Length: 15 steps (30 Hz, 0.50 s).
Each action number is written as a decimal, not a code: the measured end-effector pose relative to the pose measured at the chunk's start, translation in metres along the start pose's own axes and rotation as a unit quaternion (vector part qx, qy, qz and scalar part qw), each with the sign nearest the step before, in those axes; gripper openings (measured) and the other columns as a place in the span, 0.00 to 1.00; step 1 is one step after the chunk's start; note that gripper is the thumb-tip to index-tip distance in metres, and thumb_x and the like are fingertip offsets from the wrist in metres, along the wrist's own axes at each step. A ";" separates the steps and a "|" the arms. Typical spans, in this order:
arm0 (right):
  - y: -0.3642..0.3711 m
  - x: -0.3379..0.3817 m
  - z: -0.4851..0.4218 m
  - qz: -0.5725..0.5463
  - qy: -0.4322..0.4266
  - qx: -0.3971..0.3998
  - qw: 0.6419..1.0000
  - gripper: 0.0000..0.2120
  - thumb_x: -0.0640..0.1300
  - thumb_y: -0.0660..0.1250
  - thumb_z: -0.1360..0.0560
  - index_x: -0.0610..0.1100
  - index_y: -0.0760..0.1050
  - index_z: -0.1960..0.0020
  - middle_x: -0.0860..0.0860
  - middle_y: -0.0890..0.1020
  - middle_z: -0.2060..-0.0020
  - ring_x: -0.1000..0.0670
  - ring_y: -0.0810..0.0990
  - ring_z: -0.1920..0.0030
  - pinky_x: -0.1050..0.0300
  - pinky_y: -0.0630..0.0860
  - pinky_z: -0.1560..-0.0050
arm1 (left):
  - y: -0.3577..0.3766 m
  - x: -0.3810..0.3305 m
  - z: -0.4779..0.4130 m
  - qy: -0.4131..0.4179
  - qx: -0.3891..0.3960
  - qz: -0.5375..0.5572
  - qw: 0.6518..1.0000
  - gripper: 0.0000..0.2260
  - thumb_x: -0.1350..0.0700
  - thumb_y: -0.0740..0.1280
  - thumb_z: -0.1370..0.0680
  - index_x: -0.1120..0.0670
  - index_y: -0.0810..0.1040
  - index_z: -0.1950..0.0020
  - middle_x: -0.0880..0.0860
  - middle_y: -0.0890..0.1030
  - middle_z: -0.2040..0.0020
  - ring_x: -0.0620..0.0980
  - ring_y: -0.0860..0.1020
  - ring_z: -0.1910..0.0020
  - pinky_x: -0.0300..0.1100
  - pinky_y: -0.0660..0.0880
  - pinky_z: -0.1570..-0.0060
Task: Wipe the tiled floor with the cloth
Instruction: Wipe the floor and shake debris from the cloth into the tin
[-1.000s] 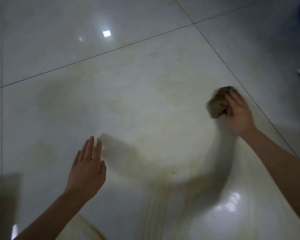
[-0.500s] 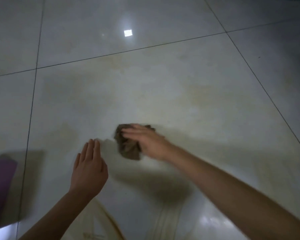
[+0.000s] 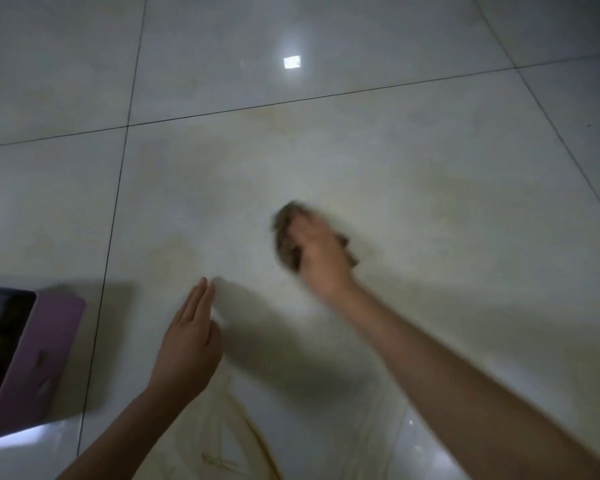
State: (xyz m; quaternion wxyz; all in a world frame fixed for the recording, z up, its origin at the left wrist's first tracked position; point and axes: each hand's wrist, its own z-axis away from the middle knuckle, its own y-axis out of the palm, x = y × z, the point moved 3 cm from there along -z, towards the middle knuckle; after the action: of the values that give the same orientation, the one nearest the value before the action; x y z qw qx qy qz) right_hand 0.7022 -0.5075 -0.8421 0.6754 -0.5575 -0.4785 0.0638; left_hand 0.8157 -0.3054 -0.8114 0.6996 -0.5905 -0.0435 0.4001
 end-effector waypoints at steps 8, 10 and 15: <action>0.025 0.103 0.075 -0.189 -0.178 0.130 0.957 0.17 0.33 0.64 0.25 0.31 0.75 0.36 0.38 0.83 0.47 0.44 0.81 0.45 0.60 0.71 0.38 | -0.021 0.045 0.040 -0.078 -0.010 -0.049 0.996 0.27 0.62 0.56 0.19 0.58 0.52 0.21 0.54 0.51 0.21 0.51 0.49 0.22 0.48 0.53 0.24; -0.013 0.063 0.058 -0.270 -0.026 0.095 0.958 0.13 0.34 0.61 0.23 0.33 0.76 0.40 0.45 0.85 0.60 0.51 0.82 0.63 0.63 0.78 0.59 | -0.025 0.062 0.050 -0.102 -0.004 -0.055 0.993 0.27 0.60 0.55 0.19 0.57 0.51 0.21 0.55 0.51 0.21 0.52 0.50 0.22 0.50 0.54 0.25; -0.084 -0.043 0.033 -0.012 0.138 -0.023 0.990 0.21 0.25 0.59 0.27 0.30 0.72 0.34 0.36 0.72 0.33 0.41 0.69 0.31 0.62 0.60 0.28 | -0.026 0.098 0.073 -0.130 0.003 -0.086 0.988 0.25 0.56 0.52 0.18 0.56 0.50 0.21 0.54 0.51 0.21 0.52 0.47 0.22 0.50 0.52 0.24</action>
State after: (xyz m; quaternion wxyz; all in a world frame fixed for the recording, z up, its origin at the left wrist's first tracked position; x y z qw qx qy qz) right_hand 0.6175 -0.5427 -0.8009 0.7228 -0.5702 -0.3890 -0.0330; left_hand 0.8560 -0.1874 -0.8072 0.7213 -0.5257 -0.1834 0.4120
